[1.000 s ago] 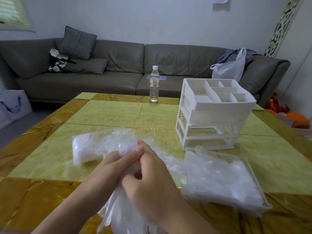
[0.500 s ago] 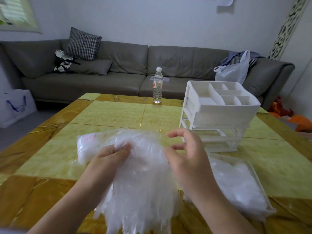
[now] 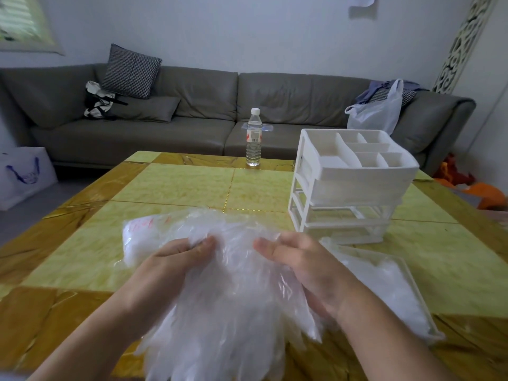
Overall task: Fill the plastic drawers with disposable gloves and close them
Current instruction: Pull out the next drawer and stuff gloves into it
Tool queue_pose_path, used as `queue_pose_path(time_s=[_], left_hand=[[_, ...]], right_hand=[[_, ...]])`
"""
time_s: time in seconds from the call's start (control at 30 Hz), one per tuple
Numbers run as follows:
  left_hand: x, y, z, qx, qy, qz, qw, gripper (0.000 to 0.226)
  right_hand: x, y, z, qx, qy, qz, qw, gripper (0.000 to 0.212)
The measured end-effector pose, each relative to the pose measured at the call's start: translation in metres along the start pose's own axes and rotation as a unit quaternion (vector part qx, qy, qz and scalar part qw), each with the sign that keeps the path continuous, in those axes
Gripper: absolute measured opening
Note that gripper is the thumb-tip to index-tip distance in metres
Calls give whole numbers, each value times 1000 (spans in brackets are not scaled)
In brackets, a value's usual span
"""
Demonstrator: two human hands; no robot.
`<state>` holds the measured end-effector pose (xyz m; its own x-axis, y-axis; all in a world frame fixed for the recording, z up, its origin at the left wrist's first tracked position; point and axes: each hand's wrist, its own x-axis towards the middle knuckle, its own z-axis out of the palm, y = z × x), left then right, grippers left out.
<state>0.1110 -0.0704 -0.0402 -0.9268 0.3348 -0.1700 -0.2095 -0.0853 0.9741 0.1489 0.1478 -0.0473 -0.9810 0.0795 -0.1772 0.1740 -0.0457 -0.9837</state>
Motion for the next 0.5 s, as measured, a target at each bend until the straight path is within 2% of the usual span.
queue_pose_path(time_s=[0.07,0.13,0.2,0.23,0.3,0.43,0.5], left_hand=[[0,-1,0,8,-8,-6,1000,35],[-1,-1,0,6,-17,-8,1000,32],[2,0,-4,23,-29,-5,999,38],[5,-1,-8,48,-44,4,998,42],[5,2,-14,104,-74,9,992,37],[7,7,-32,259,-164,5,952,37],[9,9,-40,283,-172,-4,944,19]], right_hand=[[0,3,-1,22,-24,21,999,38],[2,5,-1,5,2,8,1000,30],[7,8,-3,-2,38,-15,999,32],[9,9,-4,0,55,-25,998,39],[12,10,-6,9,81,-42,996,46],[15,13,-14,-18,117,-62,991,30],[18,13,-18,-34,124,-67,989,26]])
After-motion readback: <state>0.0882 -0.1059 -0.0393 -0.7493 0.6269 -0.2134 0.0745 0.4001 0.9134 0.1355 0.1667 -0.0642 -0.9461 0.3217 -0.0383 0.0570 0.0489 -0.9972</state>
